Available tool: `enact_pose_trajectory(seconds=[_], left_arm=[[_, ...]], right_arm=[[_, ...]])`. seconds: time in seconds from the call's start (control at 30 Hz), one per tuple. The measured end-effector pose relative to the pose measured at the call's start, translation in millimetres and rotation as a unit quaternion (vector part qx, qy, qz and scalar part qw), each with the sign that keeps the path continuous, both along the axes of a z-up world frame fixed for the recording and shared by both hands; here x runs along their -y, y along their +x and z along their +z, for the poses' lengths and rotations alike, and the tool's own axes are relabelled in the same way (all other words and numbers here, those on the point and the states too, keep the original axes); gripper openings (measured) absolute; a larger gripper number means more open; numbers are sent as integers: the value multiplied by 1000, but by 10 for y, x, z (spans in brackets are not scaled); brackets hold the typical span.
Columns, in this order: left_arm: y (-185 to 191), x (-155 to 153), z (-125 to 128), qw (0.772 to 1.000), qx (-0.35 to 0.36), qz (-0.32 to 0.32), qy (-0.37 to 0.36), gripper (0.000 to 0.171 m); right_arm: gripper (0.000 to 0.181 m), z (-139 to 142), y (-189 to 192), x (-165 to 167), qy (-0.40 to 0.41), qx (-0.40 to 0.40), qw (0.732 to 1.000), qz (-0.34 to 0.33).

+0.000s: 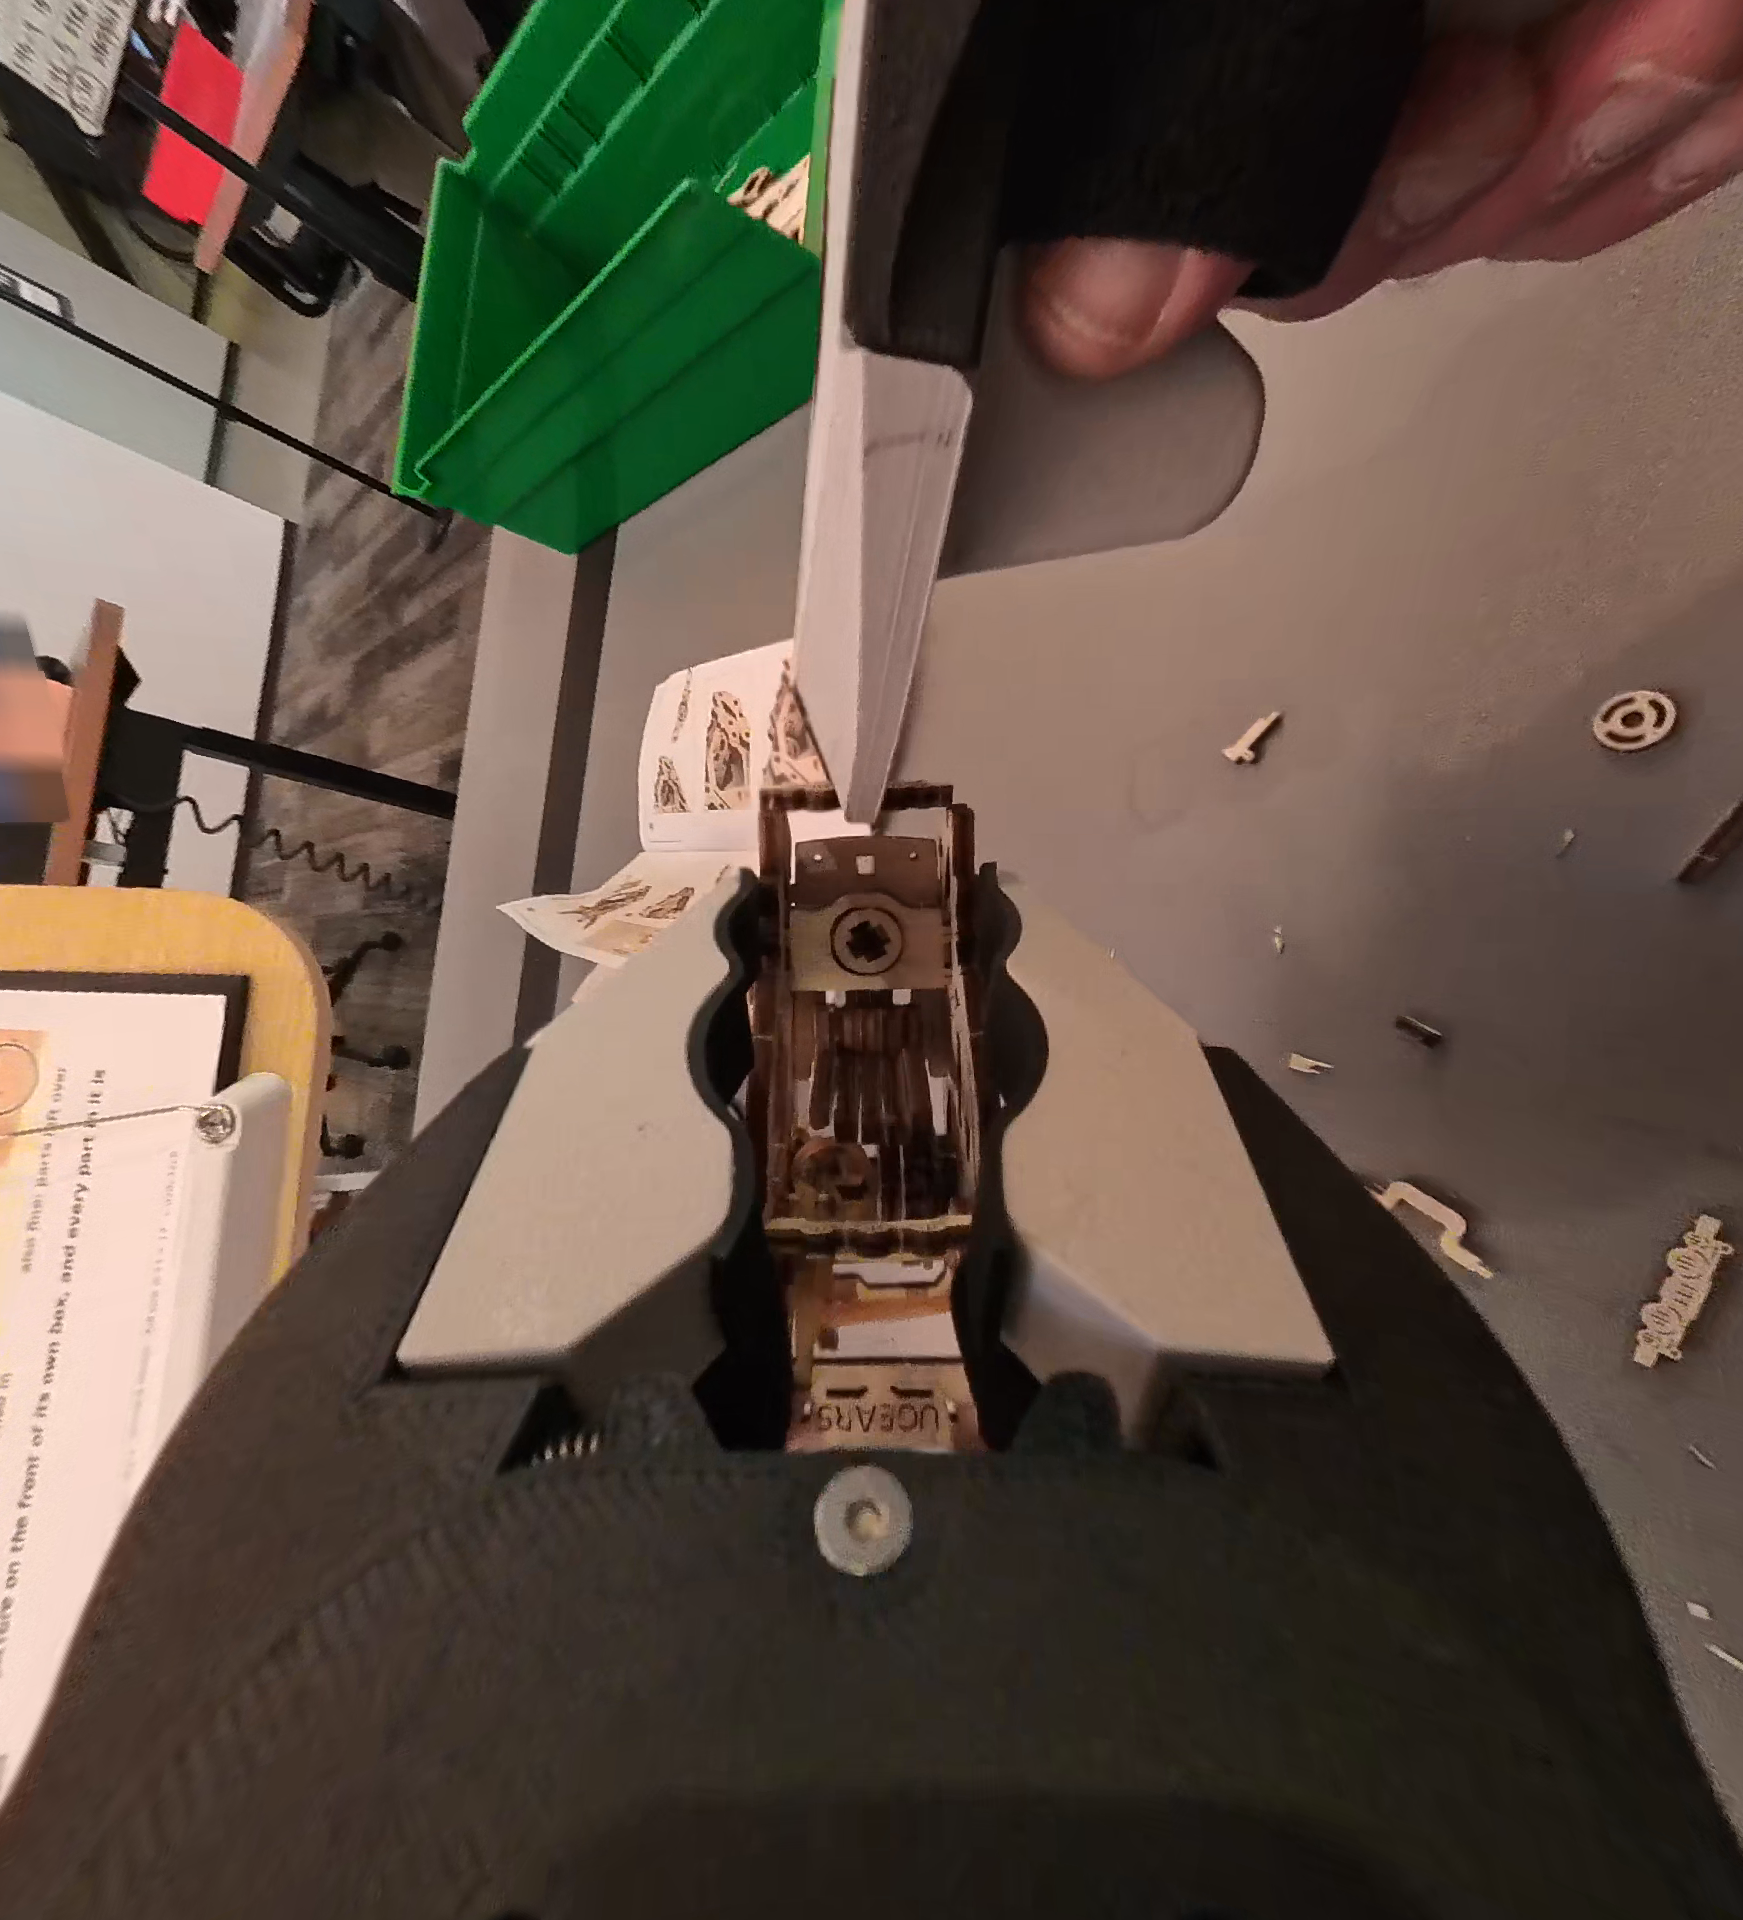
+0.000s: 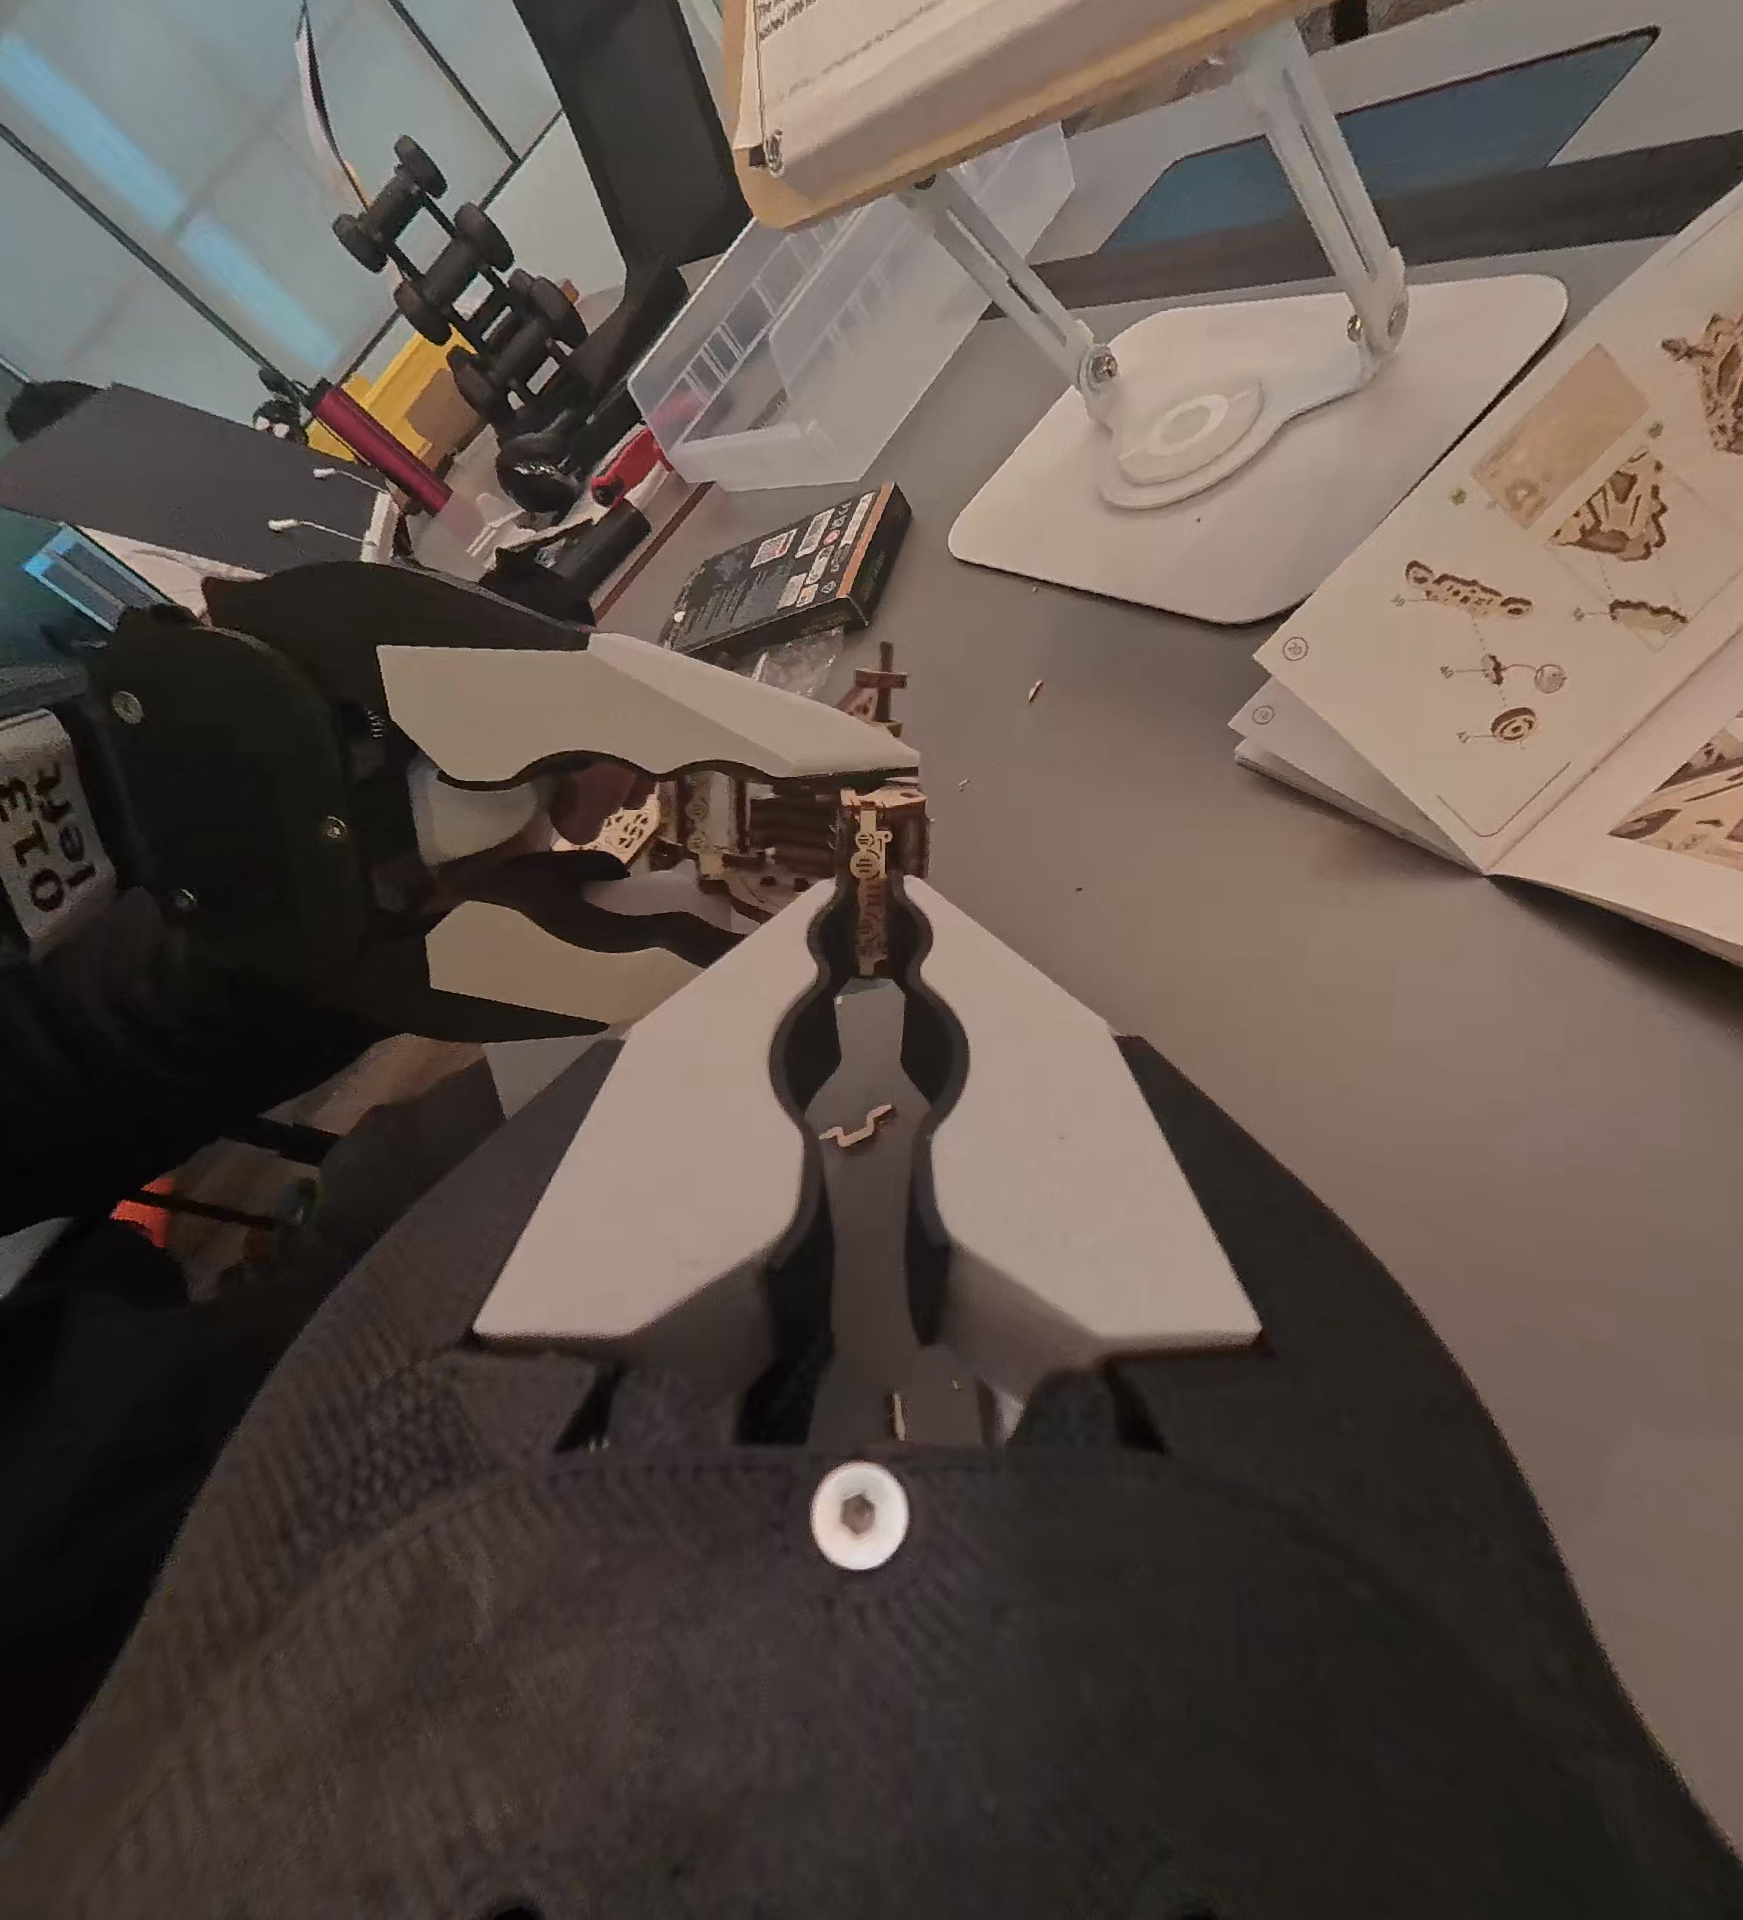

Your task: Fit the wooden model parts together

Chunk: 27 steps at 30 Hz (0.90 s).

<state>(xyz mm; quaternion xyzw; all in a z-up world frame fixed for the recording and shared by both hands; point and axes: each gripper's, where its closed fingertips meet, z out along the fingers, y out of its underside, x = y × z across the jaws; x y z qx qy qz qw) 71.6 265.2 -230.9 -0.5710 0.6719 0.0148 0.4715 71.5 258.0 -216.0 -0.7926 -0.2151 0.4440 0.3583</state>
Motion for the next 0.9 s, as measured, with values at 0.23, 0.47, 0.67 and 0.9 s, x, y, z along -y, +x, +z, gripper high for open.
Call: enact_pose_trajectory(seconds=[0.23, 0.47, 0.67, 0.9], left_arm=[[-9, 12, 80, 999, 4, -3, 33, 37], [7, 55, 210, 996, 11, -20, 83, 37], [8, 64, 273, 994, 5, -23, 106, 36], [-6, 67, 289, 990, -22, -20, 137, 36]], right_arm=[[3, 76, -14, 32, 38, 7, 999, 19], [3, 172, -6, 76, 71, 10, 997, 32], [3, 227, -8, 88, 82, 12, 996, 45], [3, 220, -16, 98, 92, 68, 992, 57]])
